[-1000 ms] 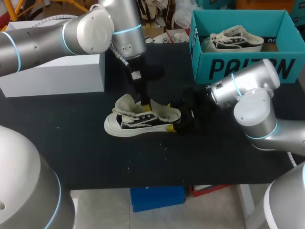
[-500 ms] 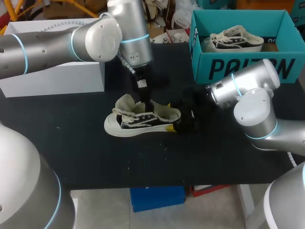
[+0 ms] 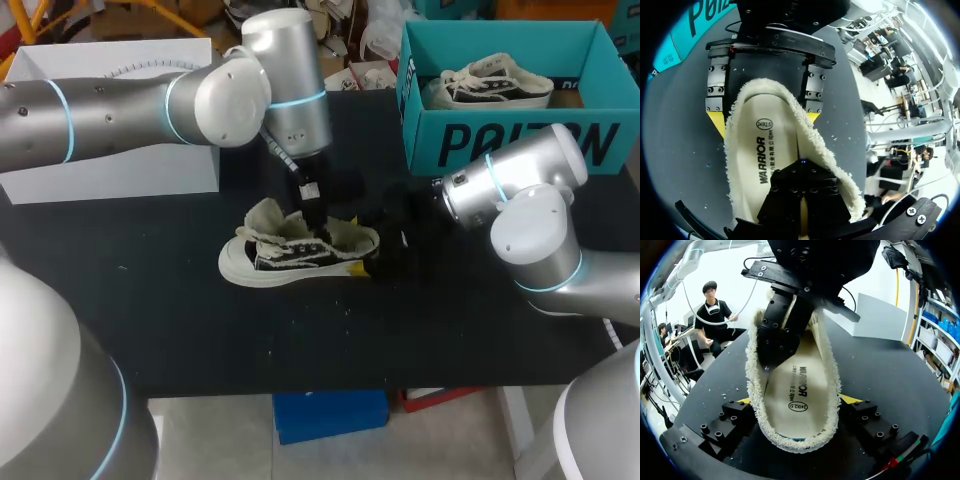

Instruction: Take the shoe out of the shoebox, open the shoe tongue, remove and reinsert the insole, then place the shoe into the shoebox

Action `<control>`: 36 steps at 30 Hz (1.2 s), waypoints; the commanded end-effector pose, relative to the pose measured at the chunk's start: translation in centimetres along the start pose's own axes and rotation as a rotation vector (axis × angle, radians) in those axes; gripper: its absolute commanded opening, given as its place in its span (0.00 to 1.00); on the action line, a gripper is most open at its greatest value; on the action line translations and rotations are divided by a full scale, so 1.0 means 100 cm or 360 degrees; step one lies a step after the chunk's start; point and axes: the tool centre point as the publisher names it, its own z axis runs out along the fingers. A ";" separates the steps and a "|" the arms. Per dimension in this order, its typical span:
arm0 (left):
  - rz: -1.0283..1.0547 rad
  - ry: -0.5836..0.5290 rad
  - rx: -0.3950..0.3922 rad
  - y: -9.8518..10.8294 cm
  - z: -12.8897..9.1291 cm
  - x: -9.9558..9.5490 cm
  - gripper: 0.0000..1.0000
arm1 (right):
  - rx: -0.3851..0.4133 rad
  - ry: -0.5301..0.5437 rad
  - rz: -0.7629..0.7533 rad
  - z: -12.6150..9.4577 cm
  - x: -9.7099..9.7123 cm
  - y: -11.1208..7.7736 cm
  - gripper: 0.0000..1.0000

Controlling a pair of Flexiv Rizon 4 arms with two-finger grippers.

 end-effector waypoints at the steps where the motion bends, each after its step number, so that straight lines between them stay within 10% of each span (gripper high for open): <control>1: -0.0017 -0.0032 -0.0026 -0.004 0.011 0.002 0.00 | 0.0002 -0.0001 0.0003 0.001 -0.002 -0.001 0.00; 11: -0.0035 -0.0066 -0.0029 -0.001 0.015 0.000 0.00 | 0.0002 -0.0001 0.0003 0.001 -0.002 -0.001 0.00; 19: -0.0065 -0.0109 -0.0021 0.005 0.012 -0.001 0.38 | 0.0002 -0.0001 0.0003 0.001 -0.002 -0.001 0.00; 36: -0.0163 -0.0360 -0.0227 0.017 0.030 -0.016 0.30 | 0.0002 -0.0001 0.0003 0.001 -0.002 -0.001 0.00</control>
